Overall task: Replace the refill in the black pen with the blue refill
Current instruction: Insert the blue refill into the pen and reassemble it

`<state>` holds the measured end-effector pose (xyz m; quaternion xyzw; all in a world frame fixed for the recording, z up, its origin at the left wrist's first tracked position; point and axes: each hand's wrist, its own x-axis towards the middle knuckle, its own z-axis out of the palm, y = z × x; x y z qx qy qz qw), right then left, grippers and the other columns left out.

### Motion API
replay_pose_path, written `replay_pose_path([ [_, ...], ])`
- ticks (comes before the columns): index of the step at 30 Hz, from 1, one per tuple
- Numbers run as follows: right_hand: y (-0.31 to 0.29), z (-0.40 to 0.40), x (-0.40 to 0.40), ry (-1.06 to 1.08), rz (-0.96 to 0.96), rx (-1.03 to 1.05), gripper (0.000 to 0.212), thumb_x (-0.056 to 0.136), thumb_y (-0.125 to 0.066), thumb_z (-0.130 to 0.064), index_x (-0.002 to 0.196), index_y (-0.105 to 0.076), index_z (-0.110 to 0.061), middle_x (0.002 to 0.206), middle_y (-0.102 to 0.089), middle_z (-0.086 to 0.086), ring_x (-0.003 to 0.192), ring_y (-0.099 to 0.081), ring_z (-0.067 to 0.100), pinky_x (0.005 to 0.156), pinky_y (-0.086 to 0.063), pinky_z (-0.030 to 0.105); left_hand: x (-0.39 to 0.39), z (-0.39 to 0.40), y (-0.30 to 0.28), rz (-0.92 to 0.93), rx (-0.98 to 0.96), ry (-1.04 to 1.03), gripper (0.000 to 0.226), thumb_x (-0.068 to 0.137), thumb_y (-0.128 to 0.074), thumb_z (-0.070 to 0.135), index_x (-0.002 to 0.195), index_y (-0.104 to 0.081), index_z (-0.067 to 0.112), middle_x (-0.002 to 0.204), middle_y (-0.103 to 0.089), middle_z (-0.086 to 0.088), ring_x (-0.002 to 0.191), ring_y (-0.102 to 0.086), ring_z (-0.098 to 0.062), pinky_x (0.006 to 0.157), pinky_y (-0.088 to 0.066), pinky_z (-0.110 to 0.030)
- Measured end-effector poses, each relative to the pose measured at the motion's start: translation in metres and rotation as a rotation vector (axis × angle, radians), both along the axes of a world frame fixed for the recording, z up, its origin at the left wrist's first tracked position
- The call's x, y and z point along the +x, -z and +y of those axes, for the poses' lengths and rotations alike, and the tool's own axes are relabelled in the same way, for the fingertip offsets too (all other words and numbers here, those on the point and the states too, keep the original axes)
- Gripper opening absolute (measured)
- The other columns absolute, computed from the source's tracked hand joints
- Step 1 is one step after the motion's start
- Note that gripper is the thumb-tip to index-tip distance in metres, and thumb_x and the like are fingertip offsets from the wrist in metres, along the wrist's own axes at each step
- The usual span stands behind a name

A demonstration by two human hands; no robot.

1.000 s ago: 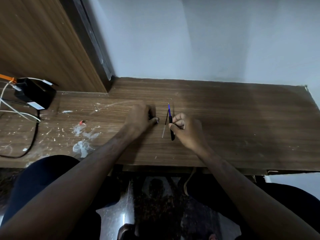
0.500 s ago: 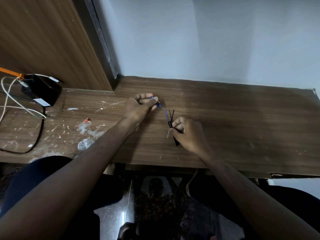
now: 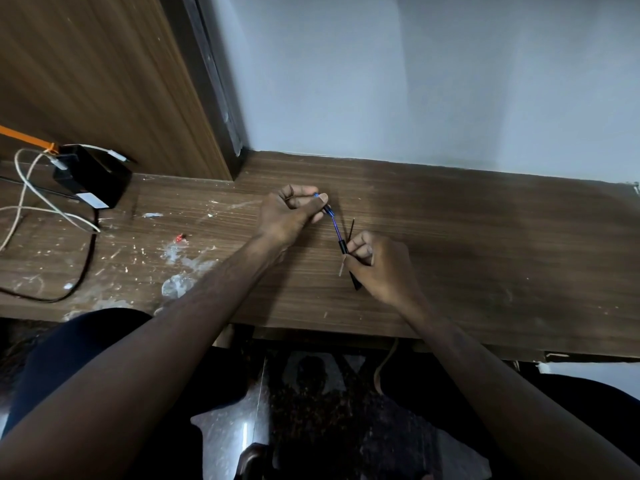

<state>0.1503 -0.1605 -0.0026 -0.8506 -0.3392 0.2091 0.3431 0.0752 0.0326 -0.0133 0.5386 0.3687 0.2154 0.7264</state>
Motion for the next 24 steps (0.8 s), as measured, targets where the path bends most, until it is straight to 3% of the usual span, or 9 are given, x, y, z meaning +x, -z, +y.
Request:
replay_pose_path([
  [5,0.001,0.0,0.001,0.003,-0.006,0.014,0.011,0.089,-0.08,-0.018,0.094,-0.071,-0.023,0.063,-0.071,-0.02,0.059,-0.068,-0.009,0.064,-0.048,0.01,0.0,-0.002,-0.003,0.036,0.037,0.063,0.02,0.086,-0.088,0.012,0.099,-0.073,0.016,0.077,-0.082,0.0,0.063,-0.075,-0.006,0.061,-0.059,-0.016],
  [8,0.0,0.0,0.001,0.01,-0.001,0.015,0.01,0.09,-0.079,-0.019,0.099,-0.073,-0.02,0.075,-0.078,-0.012,0.064,-0.072,-0.001,0.068,-0.055,0.02,0.0,-0.005,-0.002,0.046,0.042,0.108,0.023,0.087,-0.087,0.012,0.101,-0.071,0.02,0.076,-0.082,0.002,0.067,-0.074,-0.007,0.066,-0.062,-0.019],
  [12,0.0,-0.001,0.001,0.002,-0.005,0.025,0.009,0.09,-0.078,-0.017,0.098,-0.073,-0.018,0.065,-0.072,-0.017,0.06,-0.069,-0.009,0.065,-0.05,0.014,0.001,0.0,-0.004,0.017,0.046,0.024,0.029,0.087,-0.087,0.011,0.108,-0.067,0.019,0.075,-0.082,0.003,0.062,-0.074,-0.005,0.061,-0.06,-0.017],
  [15,0.0,-0.002,0.001,-0.009,-0.012,0.028,0.01,0.09,-0.078,-0.016,0.098,-0.072,-0.017,0.064,-0.071,-0.019,0.057,-0.066,-0.013,0.059,-0.043,0.004,0.0,0.008,-0.003,-0.002,0.024,-0.079,0.034,0.086,-0.088,0.012,0.11,-0.065,0.018,0.078,-0.083,0.0,0.064,-0.074,-0.01,0.07,-0.064,-0.024],
  [17,0.0,-0.001,0.001,-0.016,-0.011,0.026,0.01,0.091,-0.079,-0.017,0.098,-0.072,-0.017,0.065,-0.072,-0.017,0.055,-0.064,-0.013,0.059,-0.043,0.004,0.001,0.009,-0.002,-0.004,0.013,-0.101,0.036,0.085,-0.088,0.012,0.11,-0.064,0.018,0.08,-0.083,0.0,0.068,-0.075,-0.013,0.073,-0.063,-0.028],
  [24,0.0,0.0,0.001,-0.008,-0.01,0.024,0.01,0.091,-0.079,-0.021,0.099,-0.074,-0.018,0.076,-0.08,-0.009,0.057,-0.066,-0.01,0.062,-0.046,0.014,0.0,0.001,-0.001,0.025,0.075,0.008,0.035,0.086,-0.088,0.015,0.11,-0.063,0.02,0.079,-0.083,0.003,0.059,-0.074,-0.005,0.06,-0.058,-0.016],
])
